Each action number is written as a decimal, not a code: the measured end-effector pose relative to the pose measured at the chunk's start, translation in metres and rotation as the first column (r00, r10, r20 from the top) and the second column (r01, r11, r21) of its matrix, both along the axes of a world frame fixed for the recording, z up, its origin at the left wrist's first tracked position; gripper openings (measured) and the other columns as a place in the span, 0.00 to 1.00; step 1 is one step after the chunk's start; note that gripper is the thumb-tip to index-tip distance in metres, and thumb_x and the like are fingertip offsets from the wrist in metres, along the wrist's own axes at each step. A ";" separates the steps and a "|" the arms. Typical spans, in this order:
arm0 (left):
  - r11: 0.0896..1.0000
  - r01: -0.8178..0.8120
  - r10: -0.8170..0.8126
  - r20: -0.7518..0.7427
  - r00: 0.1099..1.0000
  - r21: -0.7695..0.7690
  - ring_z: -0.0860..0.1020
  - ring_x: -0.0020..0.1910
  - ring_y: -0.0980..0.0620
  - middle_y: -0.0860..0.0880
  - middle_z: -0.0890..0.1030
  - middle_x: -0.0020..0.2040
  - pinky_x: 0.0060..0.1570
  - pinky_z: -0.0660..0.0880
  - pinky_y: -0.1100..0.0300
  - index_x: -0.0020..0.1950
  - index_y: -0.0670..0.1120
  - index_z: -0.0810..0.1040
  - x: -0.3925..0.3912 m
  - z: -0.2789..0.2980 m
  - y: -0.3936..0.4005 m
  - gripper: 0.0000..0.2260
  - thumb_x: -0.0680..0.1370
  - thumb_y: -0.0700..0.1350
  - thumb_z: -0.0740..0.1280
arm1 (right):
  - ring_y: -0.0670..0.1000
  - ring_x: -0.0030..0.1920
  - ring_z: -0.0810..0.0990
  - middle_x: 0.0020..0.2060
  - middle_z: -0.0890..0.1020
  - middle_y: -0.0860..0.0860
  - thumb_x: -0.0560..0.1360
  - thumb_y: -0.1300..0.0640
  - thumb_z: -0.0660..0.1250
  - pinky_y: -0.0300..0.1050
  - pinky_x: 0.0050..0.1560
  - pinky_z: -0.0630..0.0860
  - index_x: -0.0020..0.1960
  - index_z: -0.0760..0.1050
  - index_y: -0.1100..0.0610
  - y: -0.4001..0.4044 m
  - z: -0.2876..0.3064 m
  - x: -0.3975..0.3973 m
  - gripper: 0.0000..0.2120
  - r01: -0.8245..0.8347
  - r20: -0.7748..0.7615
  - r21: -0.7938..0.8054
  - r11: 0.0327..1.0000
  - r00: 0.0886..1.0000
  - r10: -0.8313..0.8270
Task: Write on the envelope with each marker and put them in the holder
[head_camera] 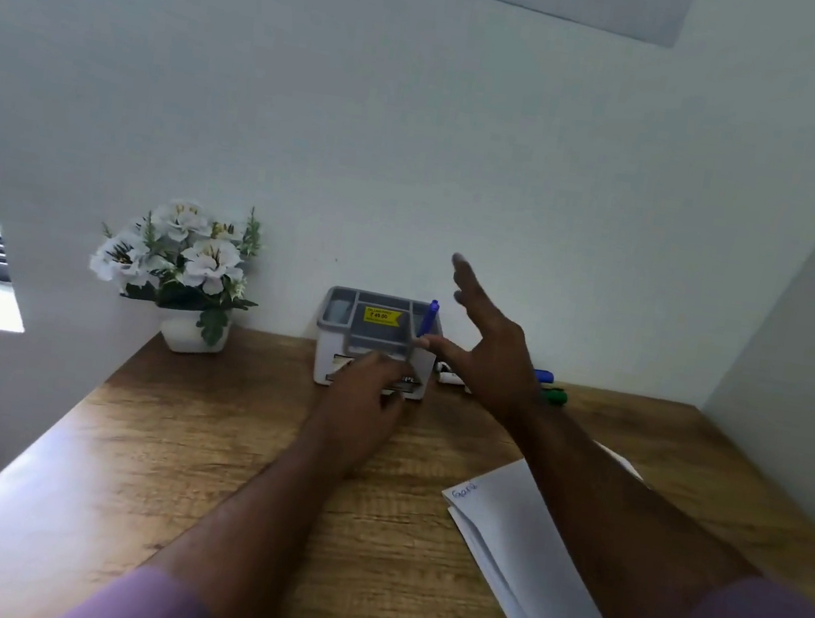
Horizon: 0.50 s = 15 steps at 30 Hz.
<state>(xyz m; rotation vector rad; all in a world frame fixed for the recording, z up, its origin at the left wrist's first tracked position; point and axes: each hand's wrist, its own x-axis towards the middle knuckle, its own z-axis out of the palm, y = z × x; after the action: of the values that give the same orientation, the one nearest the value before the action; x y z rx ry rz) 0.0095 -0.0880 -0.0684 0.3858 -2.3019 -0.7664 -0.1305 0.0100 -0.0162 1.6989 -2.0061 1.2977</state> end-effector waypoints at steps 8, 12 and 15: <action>0.992 0.107 -0.104 0.038 0.994 -0.062 0.73 0.52 0.58 0.49 0.79 0.55 0.52 0.68 0.70 0.61 0.46 0.79 -0.008 0.001 0.016 0.14 0.76 0.38 0.65 | 0.55 0.60 0.76 0.59 0.79 0.53 0.73 0.59 0.68 0.47 0.57 0.72 0.62 0.77 0.51 0.049 -0.007 -0.042 0.17 0.511 -0.423 0.609 0.607 0.856 -0.297; 0.985 0.114 -0.101 0.103 0.990 -0.131 0.74 0.54 0.55 0.48 0.78 0.55 0.53 0.68 0.66 0.61 0.47 0.79 -0.008 -0.002 0.014 0.14 0.75 0.40 0.67 | 0.55 0.61 0.75 0.62 0.76 0.53 0.73 0.59 0.68 0.47 0.58 0.72 0.64 0.74 0.49 0.041 -0.017 -0.049 0.20 0.467 -0.418 0.670 0.577 0.880 -0.226; 0.983 0.120 -0.101 0.135 0.986 -0.136 0.73 0.56 0.55 0.49 0.78 0.56 0.53 0.67 0.66 0.61 0.47 0.79 -0.008 -0.004 0.013 0.14 0.76 0.41 0.67 | 0.56 0.58 0.76 0.58 0.77 0.54 0.76 0.53 0.66 0.46 0.52 0.71 0.58 0.76 0.52 0.038 -0.023 -0.055 0.11 0.491 -0.454 0.634 0.598 0.862 -0.227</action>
<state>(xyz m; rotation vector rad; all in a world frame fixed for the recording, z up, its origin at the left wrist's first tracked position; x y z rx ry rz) 0.0010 -0.0755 -0.0721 0.2494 -2.4988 -0.6403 -0.1856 0.0475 -0.0393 1.4545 -2.6379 -0.0056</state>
